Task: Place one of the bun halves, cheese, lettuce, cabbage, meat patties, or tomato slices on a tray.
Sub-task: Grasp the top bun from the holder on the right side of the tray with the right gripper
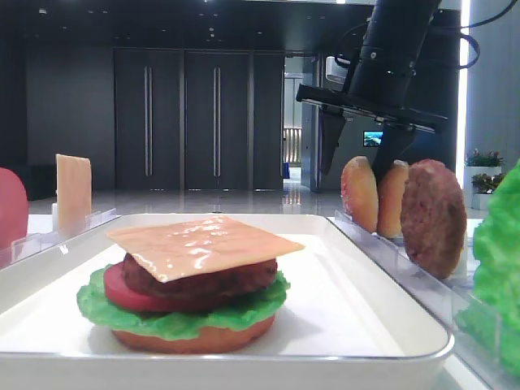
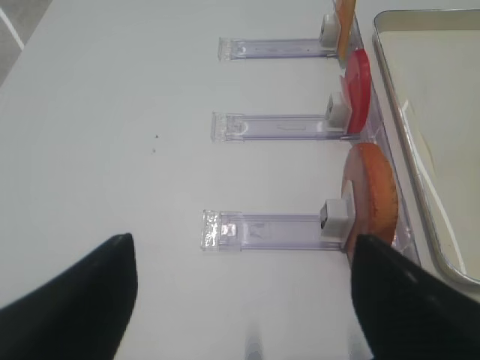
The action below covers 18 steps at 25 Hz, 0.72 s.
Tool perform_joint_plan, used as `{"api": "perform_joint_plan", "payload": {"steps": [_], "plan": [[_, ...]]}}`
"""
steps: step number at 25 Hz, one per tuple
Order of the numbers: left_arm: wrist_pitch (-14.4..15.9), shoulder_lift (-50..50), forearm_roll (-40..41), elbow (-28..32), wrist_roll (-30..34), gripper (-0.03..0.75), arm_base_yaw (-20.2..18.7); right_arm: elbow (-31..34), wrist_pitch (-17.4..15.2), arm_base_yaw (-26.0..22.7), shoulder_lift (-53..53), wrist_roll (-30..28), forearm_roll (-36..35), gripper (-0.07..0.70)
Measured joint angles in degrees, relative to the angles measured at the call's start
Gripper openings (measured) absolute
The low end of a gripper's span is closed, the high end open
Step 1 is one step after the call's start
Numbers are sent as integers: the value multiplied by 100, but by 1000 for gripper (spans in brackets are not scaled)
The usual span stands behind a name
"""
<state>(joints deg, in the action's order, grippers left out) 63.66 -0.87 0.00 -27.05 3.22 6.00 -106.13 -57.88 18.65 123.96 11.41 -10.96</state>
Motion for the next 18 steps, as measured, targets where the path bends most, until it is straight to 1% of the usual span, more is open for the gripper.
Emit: {"api": "perform_joint_plan", "payload": {"steps": [4, 7, 10, 15, 18], "plan": [[0, 0, 0, 0, 0, 692, 0, 0, 33, 0, 17, -17, 52, 424], [0, 0, 0, 0, 0, 692, 0, 0, 33, 5, 17, -23, 101, 406], [0, 0, 0, 0, 0, 692, 0, 0, 33, 10, 17, -30, 196, 362], [0, 0, 0, 0, 0, 692, 0, 0, 16, 10, 22, -68, 351, 235], [0, 0, 0, 0, 0, 692, 0, 0, 34, 10, 22, -94, 373, 223]]}}
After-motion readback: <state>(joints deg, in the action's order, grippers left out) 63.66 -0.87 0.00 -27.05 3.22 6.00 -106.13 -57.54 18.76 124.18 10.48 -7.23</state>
